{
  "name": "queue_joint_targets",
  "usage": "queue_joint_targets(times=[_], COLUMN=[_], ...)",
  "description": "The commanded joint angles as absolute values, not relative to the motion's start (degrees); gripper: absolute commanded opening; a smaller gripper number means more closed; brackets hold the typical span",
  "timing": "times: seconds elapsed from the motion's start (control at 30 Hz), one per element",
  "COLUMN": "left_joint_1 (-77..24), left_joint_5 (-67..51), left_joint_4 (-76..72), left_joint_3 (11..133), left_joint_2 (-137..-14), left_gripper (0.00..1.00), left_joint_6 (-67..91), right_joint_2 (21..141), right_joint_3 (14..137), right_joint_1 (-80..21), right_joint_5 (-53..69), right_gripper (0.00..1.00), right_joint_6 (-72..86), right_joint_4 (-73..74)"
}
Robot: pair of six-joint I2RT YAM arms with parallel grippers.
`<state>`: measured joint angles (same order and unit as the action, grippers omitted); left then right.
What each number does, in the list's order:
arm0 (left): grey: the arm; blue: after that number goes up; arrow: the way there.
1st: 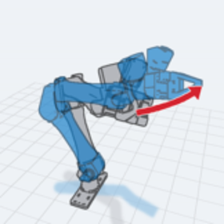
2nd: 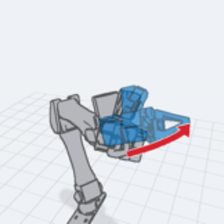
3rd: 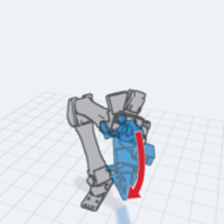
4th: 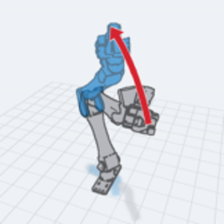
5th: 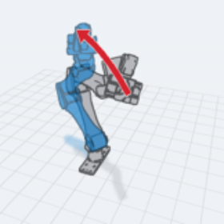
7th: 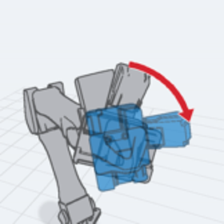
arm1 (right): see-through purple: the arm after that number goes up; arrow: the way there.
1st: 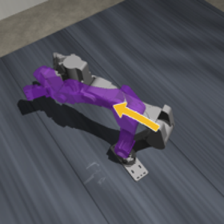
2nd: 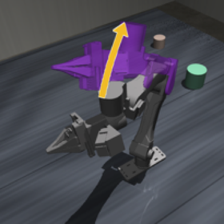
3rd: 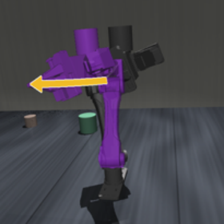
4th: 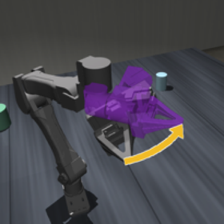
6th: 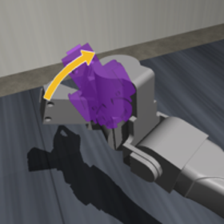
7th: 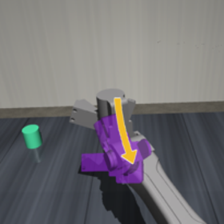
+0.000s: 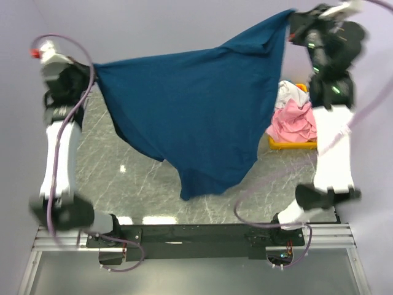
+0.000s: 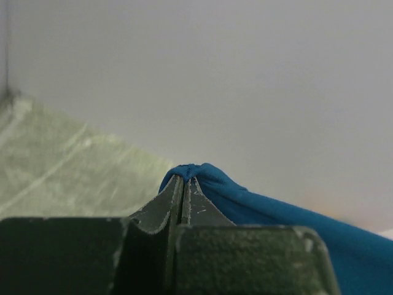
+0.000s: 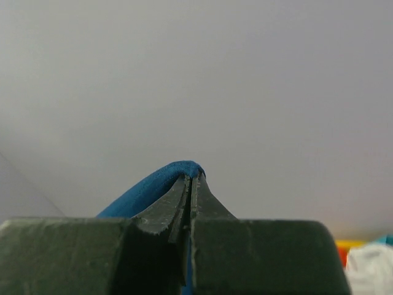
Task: Fold and stack the t-shirts
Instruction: Flatten the tshirt out
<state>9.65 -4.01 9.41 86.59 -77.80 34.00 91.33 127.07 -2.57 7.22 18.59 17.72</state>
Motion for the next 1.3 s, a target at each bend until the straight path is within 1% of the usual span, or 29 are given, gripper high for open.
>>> queue_joint_targets(times=[0.0, 0.03, 0.07, 0.1, 0.13, 0.17, 0.2, 0.23, 0.3, 0.33, 0.37, 0.43, 0.47, 0.6, 0.63, 0.83, 1.03, 1.17, 1.27], left_joint_1=[10.11, 10.11, 10.02, 10.02, 9.67, 9.23, 8.79, 7.66, 6.34, 4.94, 4.23, 1.95, 1.32, 0.35, 0.35, 0.53, 1.23, 1.93, 2.9], left_joint_5=[-7.81, -8.52, -10.53, -11.5, -11.95, -12.13, -12.13, -11.95, -11.61, -11.69, -11.6, -10.2, -9.85, -9.4, -9.32, -9.14, -11.6, -12.92, -14.15], left_joint_4=[14.42, 12.93, 12.83, 13.44, 14.4, 15.98, 16.69, 17.05, 18.54, 19.24, 20.29, 23.1, 23.9, 24.26, 23.82, 26.63, 24.44, 23.03, 21.89], left_joint_3=[88.33, 89.98, 91.22, 92.97, 96.03, 97.02, 97.64, 97.21, 95.11, 92.14, 90.37, 84.13, 81.85, 68.5, 67.34, 67.5, 65.31, 64.34, 63.63], left_joint_2=[-91.38, -94.02, -99.35, -101.75, -103.78, -106.15, -106.61, -106.61, -104.69, -103.63, -101.36, -98.8, -96.18, -90.54, -89.92, -93.24, -93.87, -94.92, -95.8], left_gripper=[0.0, 0.11, 0.24, 0.37, 0.57, 0.63, 0.68, 0.73, 0.75, 0.76, 0.76, 0.75, 0.74, 0.73, 0.72, 0.72, 0.7, 0.69, 0.69], left_joint_6=[30.42, 29.98, 29.62, 29.53, 29.71, 29.88, 29.88, 29.8, 29.45, 29.44, 29.44, 29.62, 29.97, 33.65, 34.01, 34.28, 36.47, 37.35, 37.53], right_joint_2=[104.92, 107.55, 112.89, 115.72, 118.62, 124.05, 126.1, 127.25, 125.17, 122.89, 117.56, 112.52, 108.67, 101.61, 100.56, 95.63, 93.87, 92.64, 92.81], right_joint_3=[125.59, 126.47, 129.17, 130.94, 133.39, 139.25, 141.48, 142.55, 137.05, 132.58, 122.36, 112.63, 105.45, 91.34, 87.66, 77.01, 70.51, 65.57, 63.9], right_joint_1=[-0.71, -0.27, -0.26, -0.26, -0.26, -0.26, -0.35, -0.26, -0.61, -1.14, -1.49, -2.46, -2.72, -4.65, -4.92, -8.43, -13.0, -13.71, -14.32], right_joint_5=[8.08, 9.04, 10.1, 12.63, 13.79, 14.67, 14.94, 15.46, 15.56, 15.12, 15.12, 16.17, 17.04, 15.38, 15.12, 15.56, 12.75, 13.09, 12.83], right_gripper=[0.0, 0.0, 0.0, 0.2, 0.41, 0.59, 0.81, 0.83, 0.85, 0.85, 0.85, 0.86, 0.86, 0.84, 0.83, 0.8, 0.77, 0.73, 0.66], right_joint_6=[20.12, 20.56, 21.0, 21.27, 21.27, 21.18, 21.27, 21.1, 20.05, 19.43, 18.9, 18.46, 18.54, 18.54, 18.63, 20.3, 20.39, 20.92, 20.04], right_joint_4=[21.88, 22.67, 23.81, 24.43, 25.83, 29.84, 31.97, 33.38, 34.11, 33.06, 29.74, 27.34, 27.25, 29.88, 30.58, 33.13, 37.26, 37.97, 39.63])
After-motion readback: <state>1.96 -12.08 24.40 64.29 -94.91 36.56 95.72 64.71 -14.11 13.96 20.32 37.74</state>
